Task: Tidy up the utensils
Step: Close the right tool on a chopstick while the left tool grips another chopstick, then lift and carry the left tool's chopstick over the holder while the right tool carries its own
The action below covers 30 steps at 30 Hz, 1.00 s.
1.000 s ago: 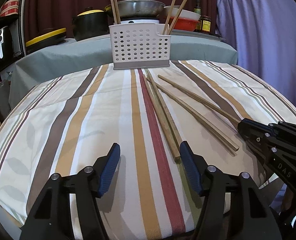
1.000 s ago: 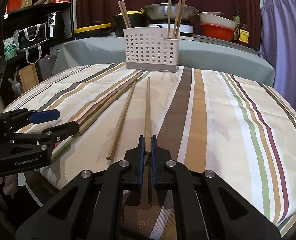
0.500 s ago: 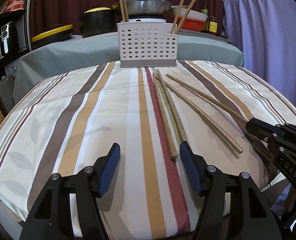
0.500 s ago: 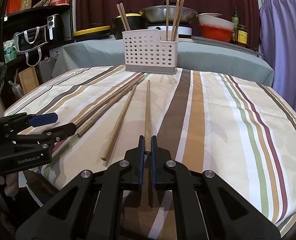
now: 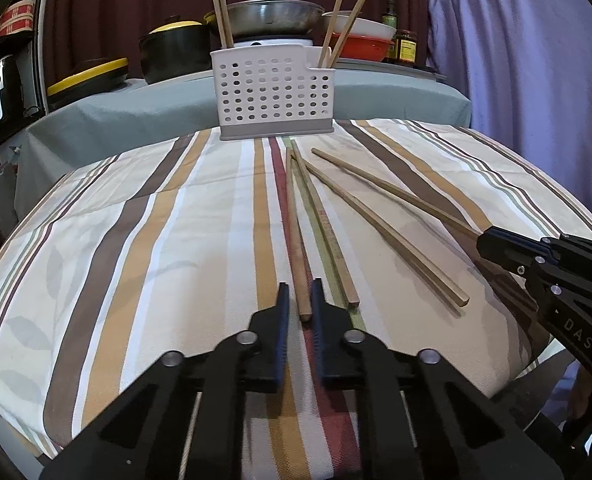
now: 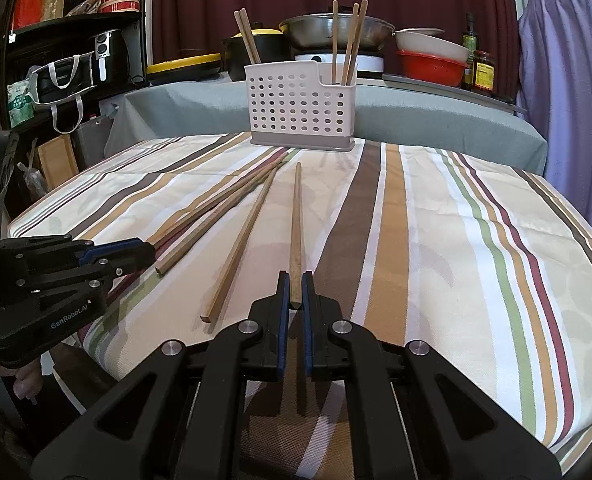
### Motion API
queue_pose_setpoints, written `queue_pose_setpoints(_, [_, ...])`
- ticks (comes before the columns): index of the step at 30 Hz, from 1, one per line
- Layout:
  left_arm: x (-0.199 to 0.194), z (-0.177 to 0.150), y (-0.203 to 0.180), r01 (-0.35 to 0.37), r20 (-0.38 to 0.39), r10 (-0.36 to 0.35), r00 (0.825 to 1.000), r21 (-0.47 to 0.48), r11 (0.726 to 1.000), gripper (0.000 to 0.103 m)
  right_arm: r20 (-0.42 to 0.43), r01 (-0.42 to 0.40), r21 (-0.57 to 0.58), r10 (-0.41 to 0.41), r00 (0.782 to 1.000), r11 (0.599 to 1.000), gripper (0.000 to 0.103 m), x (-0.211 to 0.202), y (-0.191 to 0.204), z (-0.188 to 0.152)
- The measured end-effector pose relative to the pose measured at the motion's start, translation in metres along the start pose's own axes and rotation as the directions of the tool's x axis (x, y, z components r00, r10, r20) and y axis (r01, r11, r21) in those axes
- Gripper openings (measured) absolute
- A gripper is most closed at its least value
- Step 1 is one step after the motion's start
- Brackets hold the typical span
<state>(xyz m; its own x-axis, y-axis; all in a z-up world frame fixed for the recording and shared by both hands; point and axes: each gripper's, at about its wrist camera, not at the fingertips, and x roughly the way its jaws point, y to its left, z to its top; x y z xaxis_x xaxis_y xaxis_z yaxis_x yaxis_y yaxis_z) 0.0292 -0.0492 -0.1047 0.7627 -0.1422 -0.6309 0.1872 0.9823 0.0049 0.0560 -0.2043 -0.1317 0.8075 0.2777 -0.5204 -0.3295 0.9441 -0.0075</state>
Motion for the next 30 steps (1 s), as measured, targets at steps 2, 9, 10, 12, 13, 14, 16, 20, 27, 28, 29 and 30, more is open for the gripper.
queue_pose_setpoints(2, [0.0, 0.0, 0.0, 0.0, 0.0, 0.0, 1.0, -0.001, 1.0, 0.008, 0.002, 0.001, 0.0, -0.001, 1.0, 1.0, 0.007, -0.001, 0.001, 0.001])
queue_pose_setpoints(9, [-0.005, 0.002, 0.001, 0.007, 0.018, -0.007, 1.0, -0.001, 1.0, 0.008, 0.018, 0.004, -0.006, -0.004, 1.0, 1.0, 0.007, -0.004, 0.003, 0.005])
queue_pose_setpoints(10, [-0.006, 0.003, 0.001, 0.007, 0.024, -0.007, 1.0, -0.001, 1.0, 0.008, 0.019, 0.005, -0.007, -0.004, 1.0, 1.0, 0.007, -0.004, 0.003, 0.004])
queue_pose_setpoints(12, [-0.009, 0.003, 0.002, 0.006, 0.034, -0.006, 0.999, -0.001, 1.0, 0.008, 0.024, 0.006, -0.009, -0.006, 1.0, 1.0, 0.007, -0.005, 0.003, 0.005])
queue_pose_setpoints(13, [-0.011, 0.004, 0.002, 0.005, 0.043, -0.005, 0.999, 0.003, 1.0, 0.008, 0.026, 0.006, -0.01, -0.005, 1.0, 1.0, 0.007, -0.005, 0.002, 0.005])
queue_pose_setpoints(14, [-0.012, 0.005, 0.002, 0.004, 0.051, -0.005, 0.999, 0.007, 1.0, 0.008, 0.029, 0.007, -0.01, -0.006, 1.0, 1.0, 0.007, -0.006, 0.003, 0.006])
queue_pose_setpoints(16, [-0.015, 0.006, 0.001, 0.003, 0.064, -0.004, 0.998, 0.014, 1.0, 0.008, 0.037, 0.011, -0.012, -0.01, 0.999, 1.0, 0.007, -0.008, 0.003, 0.007])
queue_pose_setpoints(20, [-0.021, 0.009, 0.001, -0.002, 0.093, -0.001, 0.996, 0.023, 1.0, 0.007, 0.054, 0.017, -0.011, -0.016, 0.998, 1.0, 0.007, -0.012, 0.002, 0.009])
queue_pose_setpoints(27, [-0.038, 0.022, 0.007, -0.005, 0.162, 0.003, 0.987, 0.008, 1.0, 0.007, 0.091, 0.031, -0.012, -0.03, 0.995, 0.999, 0.006, -0.024, 0.002, 0.018])
queue_pose_setpoints(28, [-0.039, 0.024, 0.008, -0.004, 0.168, 0.003, 0.986, 0.005, 1.0, 0.007, 0.098, 0.034, -0.011, -0.033, 0.995, 0.999, 0.006, -0.026, 0.001, 0.02])
queue_pose_setpoints(29, [-0.042, 0.027, 0.01, -0.002, 0.179, 0.002, 0.984, 0.0, 1.0, 0.007, 0.105, 0.037, -0.012, -0.036, 0.994, 0.999, 0.006, -0.028, 0.001, 0.021])
queue_pose_setpoints(30, [-0.045, 0.029, 0.011, -0.003, 0.188, 0.003, 0.982, -0.003, 1.0, 0.007, 0.112, 0.04, -0.012, -0.038, 0.993, 0.999, 0.006, -0.03, 0.001, 0.023])
